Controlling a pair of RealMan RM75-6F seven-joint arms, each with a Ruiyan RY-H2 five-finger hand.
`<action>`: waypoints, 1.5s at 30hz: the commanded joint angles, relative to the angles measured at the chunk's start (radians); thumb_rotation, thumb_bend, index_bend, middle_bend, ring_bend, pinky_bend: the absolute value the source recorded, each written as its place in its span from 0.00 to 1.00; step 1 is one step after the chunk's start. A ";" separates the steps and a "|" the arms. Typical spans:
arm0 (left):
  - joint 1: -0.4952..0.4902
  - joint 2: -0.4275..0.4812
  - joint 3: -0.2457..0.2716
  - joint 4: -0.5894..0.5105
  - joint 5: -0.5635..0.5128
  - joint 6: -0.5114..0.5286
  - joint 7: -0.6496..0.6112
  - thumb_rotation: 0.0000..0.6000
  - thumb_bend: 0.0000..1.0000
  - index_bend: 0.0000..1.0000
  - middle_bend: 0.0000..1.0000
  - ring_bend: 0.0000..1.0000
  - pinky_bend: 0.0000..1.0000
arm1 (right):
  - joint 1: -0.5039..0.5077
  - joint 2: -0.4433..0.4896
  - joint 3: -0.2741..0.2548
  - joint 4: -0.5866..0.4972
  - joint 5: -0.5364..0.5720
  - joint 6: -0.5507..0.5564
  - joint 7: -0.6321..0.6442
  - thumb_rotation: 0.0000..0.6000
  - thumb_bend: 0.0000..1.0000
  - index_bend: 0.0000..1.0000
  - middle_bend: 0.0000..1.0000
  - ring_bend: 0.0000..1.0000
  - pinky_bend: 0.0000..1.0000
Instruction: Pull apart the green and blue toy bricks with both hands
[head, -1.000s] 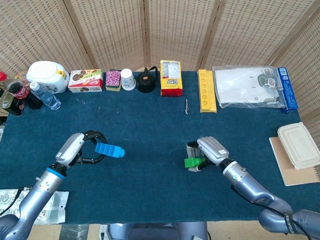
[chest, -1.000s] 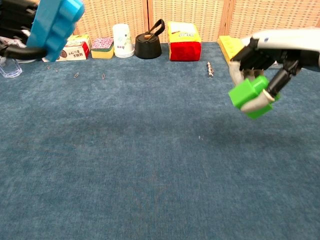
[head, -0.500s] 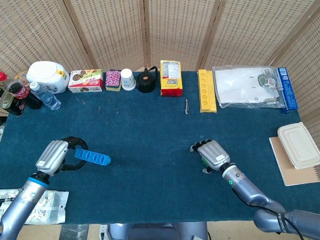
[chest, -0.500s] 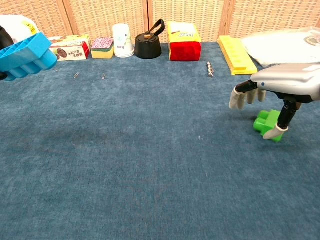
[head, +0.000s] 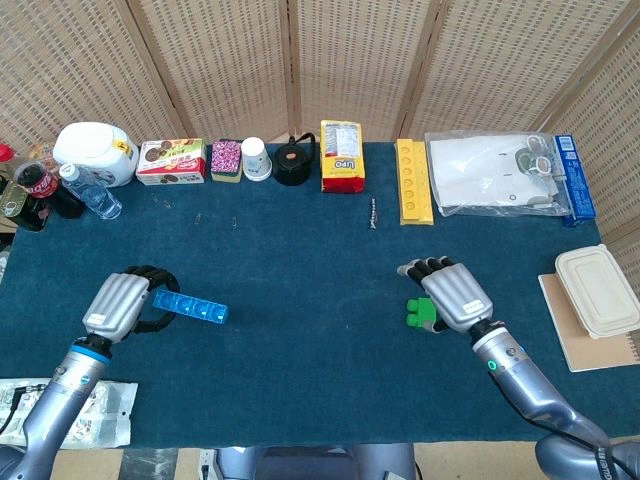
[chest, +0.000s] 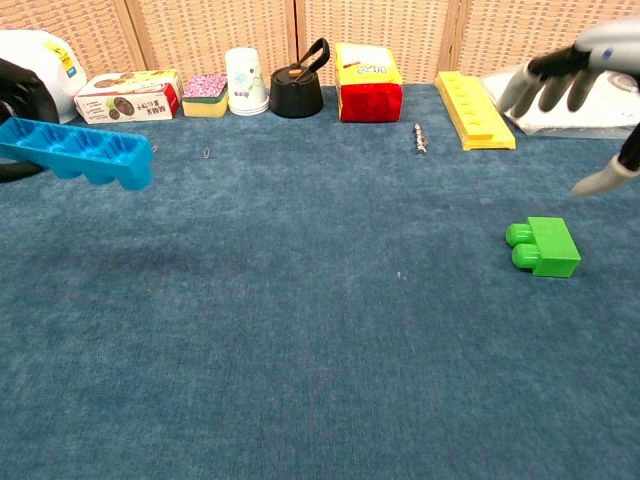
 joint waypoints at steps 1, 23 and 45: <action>-0.031 -0.033 -0.003 0.016 -0.031 -0.046 0.046 1.00 0.33 0.55 0.43 0.27 0.30 | -0.032 0.030 0.014 -0.023 -0.041 0.049 0.060 1.00 0.04 0.21 0.27 0.27 0.29; -0.073 -0.128 -0.040 0.089 -0.009 0.016 0.156 1.00 0.12 0.09 0.16 0.03 0.15 | -0.142 0.009 0.059 0.074 -0.096 0.228 0.295 1.00 0.06 0.23 0.29 0.28 0.29; 0.303 0.057 0.088 0.096 0.189 0.504 -0.037 1.00 0.12 0.09 0.16 0.03 0.15 | -0.300 -0.015 0.013 0.107 -0.051 0.407 0.073 1.00 0.08 0.34 0.38 0.36 0.33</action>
